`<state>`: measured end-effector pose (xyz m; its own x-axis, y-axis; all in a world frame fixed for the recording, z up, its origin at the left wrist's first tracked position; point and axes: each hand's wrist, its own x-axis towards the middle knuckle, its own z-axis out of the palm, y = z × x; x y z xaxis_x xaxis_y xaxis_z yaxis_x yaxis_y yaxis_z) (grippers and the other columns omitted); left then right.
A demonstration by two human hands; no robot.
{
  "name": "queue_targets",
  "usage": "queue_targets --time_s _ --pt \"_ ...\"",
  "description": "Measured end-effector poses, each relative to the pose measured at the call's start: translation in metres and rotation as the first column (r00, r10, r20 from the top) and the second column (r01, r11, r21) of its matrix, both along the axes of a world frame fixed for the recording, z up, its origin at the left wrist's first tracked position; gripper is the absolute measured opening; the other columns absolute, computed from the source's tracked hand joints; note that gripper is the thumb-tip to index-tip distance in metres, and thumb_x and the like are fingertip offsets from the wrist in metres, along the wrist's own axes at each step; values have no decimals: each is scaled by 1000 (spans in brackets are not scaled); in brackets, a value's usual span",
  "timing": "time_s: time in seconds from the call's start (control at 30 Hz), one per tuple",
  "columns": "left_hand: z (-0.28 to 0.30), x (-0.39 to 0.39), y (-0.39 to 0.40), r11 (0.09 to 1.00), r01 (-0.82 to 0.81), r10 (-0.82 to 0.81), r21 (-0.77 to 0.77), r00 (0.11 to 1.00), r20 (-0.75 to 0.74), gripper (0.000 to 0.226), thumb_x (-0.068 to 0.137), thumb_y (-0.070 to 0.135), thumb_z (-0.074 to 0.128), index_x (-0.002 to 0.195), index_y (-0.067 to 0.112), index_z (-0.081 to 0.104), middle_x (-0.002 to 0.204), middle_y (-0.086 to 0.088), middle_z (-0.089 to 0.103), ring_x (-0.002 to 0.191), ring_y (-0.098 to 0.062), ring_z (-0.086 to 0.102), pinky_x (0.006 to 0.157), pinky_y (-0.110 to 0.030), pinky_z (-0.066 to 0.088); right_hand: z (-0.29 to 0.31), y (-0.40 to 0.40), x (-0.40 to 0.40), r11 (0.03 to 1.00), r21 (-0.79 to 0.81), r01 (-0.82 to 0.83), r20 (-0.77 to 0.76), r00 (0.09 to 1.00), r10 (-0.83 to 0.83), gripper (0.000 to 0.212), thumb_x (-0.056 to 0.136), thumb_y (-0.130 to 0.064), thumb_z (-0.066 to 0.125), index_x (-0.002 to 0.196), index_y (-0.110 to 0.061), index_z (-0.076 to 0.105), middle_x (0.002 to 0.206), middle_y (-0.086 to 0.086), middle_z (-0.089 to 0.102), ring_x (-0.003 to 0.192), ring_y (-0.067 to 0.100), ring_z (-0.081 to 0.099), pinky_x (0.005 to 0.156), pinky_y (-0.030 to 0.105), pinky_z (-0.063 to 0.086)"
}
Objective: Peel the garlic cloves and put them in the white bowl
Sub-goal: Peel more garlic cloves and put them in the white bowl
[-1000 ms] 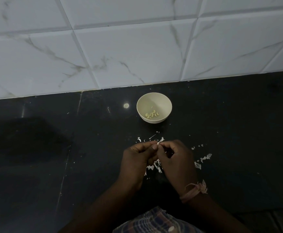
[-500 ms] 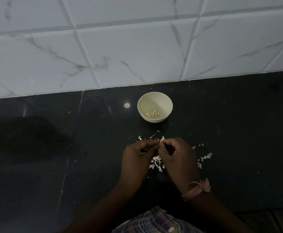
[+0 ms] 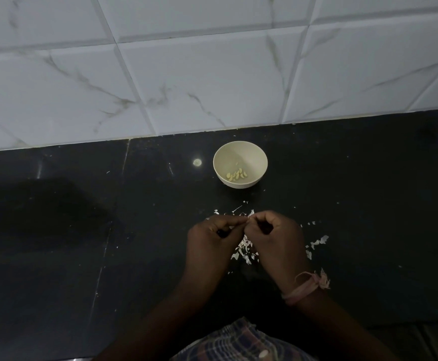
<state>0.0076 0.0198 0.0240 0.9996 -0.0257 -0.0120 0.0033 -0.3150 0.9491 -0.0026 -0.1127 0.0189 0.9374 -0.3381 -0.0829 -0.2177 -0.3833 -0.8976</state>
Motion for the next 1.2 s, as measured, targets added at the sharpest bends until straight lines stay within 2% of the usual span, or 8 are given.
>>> queue_targets --time_s 0.17,0.4,0.53,0.67,0.83,0.93,1.1,1.2 --pt "4 1 1 993 -9 -5 -115 993 -119 19 88 11 78 98 26 83 85 9 79 79 -12 76 72 -27 59 5 1 0 987 154 37 -58 998 -29 9 85 -14 72 82 -21 76 68 -7 73 58 5 67 55 19 49" --pt "9 0 -3 959 -9 -57 -283 972 -227 13 89 11 76 96 20 83 89 2 80 86 -17 77 81 -30 60 10 -4 0 966 256 46 -81 996 -26 9 87 -12 72 80 -14 76 63 6 71 49 13 61 48 22 47" --pt "8 1 -4 903 -37 -105 -429 947 -303 12 92 10 72 97 14 82 94 -9 80 94 -27 76 89 -38 60 10 -7 -1 938 345 43 -100 995 -9 11 90 -14 70 81 -14 76 67 15 71 51 20 60 52 33 49" --pt "1 3 -4 870 -89 -112 -485 922 -371 13 94 8 68 98 8 80 97 -14 78 85 -21 74 76 -29 58 8 -5 -3 934 354 48 -108 994 -10 13 91 -17 68 80 -14 74 62 10 67 49 16 57 50 30 46" --pt "-4 6 -8 737 -262 -170 -623 820 -546 17 97 5 60 102 1 76 86 -13 72 72 -14 69 66 -23 58 3 -3 -2 935 351 53 -97 995 -21 14 93 -16 66 82 -14 74 73 10 74 59 19 64 58 39 54" --pt "-3 5 -8 725 -262 -183 -637 818 -545 17 98 3 58 103 -2 74 85 -13 74 73 -14 71 67 -23 59 1 -2 -3 935 352 49 -99 995 -15 15 94 -15 65 82 -13 73 75 9 74 63 19 67 61 40 56" --pt "-4 2 -7 812 -156 -145 -563 880 -453 17 97 7 62 97 3 78 93 -17 76 79 -20 72 73 -27 58 -1 -3 -4 971 233 44 -80 996 -26 12 93 -18 68 82 -16 73 73 1 74 62 8 66 59 27 54" --pt "-6 2 -5 829 -111 -151 -548 899 -410 12 95 7 67 94 6 79 97 -18 76 81 -22 73 72 -27 58 -1 -3 -4 975 220 30 -71 997 -15 9 89 -21 71 81 -19 72 73 -1 73 64 9 67 59 27 54"
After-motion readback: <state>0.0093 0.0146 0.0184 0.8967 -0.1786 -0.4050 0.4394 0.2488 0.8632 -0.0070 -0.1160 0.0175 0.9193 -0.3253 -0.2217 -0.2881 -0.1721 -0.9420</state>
